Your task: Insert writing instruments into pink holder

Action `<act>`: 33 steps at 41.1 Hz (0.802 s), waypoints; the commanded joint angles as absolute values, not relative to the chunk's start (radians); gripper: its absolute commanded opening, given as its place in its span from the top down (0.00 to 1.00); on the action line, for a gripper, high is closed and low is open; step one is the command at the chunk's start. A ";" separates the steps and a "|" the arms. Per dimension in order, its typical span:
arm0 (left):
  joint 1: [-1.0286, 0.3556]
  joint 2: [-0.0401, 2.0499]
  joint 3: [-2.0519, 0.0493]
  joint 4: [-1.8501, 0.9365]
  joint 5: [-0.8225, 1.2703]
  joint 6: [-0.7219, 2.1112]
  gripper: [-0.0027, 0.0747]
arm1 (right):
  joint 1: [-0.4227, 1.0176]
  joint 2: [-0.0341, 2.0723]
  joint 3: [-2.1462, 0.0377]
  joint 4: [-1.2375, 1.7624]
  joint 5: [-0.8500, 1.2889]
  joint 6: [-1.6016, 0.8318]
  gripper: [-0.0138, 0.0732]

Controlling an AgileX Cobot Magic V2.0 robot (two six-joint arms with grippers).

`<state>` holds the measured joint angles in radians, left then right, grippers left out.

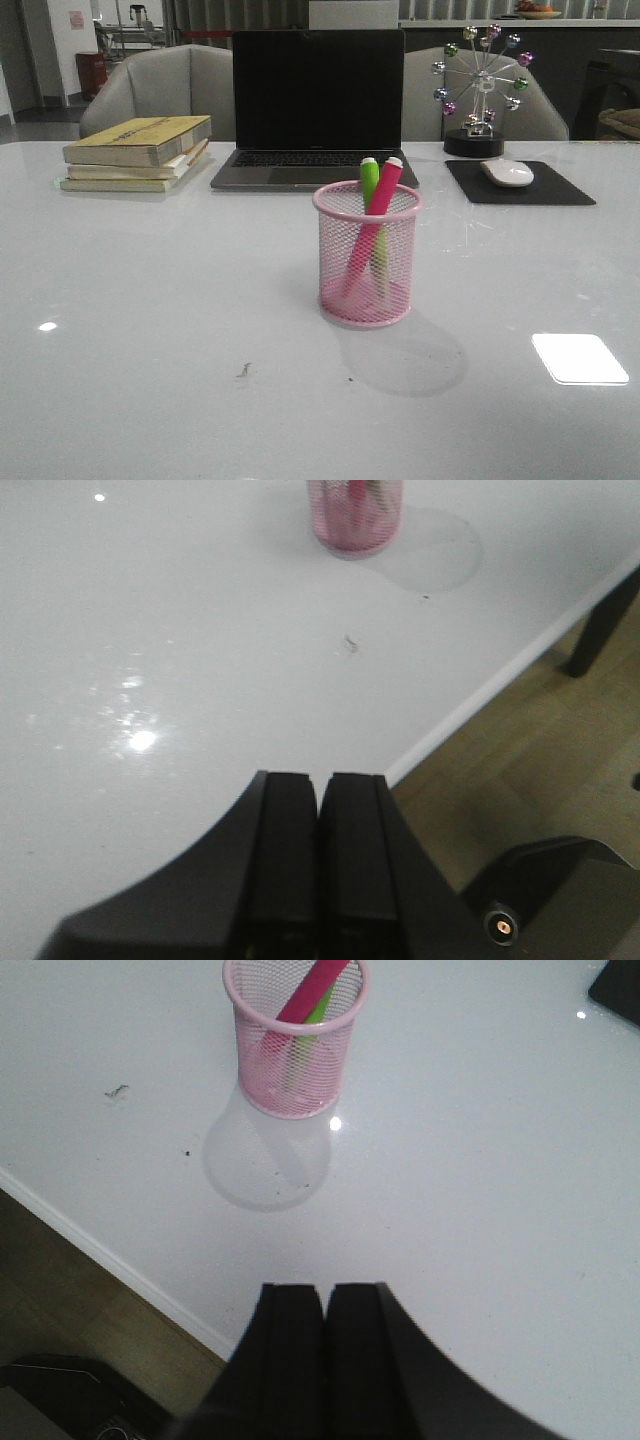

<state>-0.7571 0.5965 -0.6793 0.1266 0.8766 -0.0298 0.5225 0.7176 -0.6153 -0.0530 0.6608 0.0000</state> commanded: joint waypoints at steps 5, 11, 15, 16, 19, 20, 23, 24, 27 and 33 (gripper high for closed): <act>-0.613 0.500 -0.641 0.158 0.684 0.000 0.85 | 0.515 0.713 -0.644 -0.067 0.598 -0.012 0.78; -0.476 0.391 -0.514 0.085 0.509 0.050 0.85 | 0.515 0.713 -0.644 -0.067 0.598 -0.012 0.78; -0.384 0.310 -0.417 0.036 0.408 0.050 0.85 | 0.515 0.713 -0.644 -0.067 0.598 -0.012 0.78; -0.360 0.287 -0.391 0.030 0.387 0.050 0.85 | 0.515 0.713 -0.644 -0.067 0.598 -0.012 0.78; -0.306 0.227 -0.329 0.019 0.345 0.050 0.85 | 0.515 0.713 -0.644 -0.067 0.598 -0.012 0.78; -0.290 0.210 -0.312 0.018 0.331 0.050 0.85 | 0.515 0.713 -0.644 -0.067 0.598 -0.012 0.78; -0.239 0.149 -0.254 0.018 0.295 0.050 0.85 | 0.515 0.713 -0.644 -0.067 0.598 -0.012 0.78; -0.227 0.129 -0.240 0.018 0.280 0.050 0.85 | 0.515 0.713 -0.644 -0.067 0.598 -0.012 0.78; -0.192 0.084 -0.194 0.018 0.241 0.050 0.85 | 0.515 0.713 -0.644 -0.067 0.598 -0.012 0.78; -0.126 0.017 -0.105 0.014 0.152 0.050 0.85 | 0.515 0.713 -0.644 -0.067 0.598 -0.012 0.78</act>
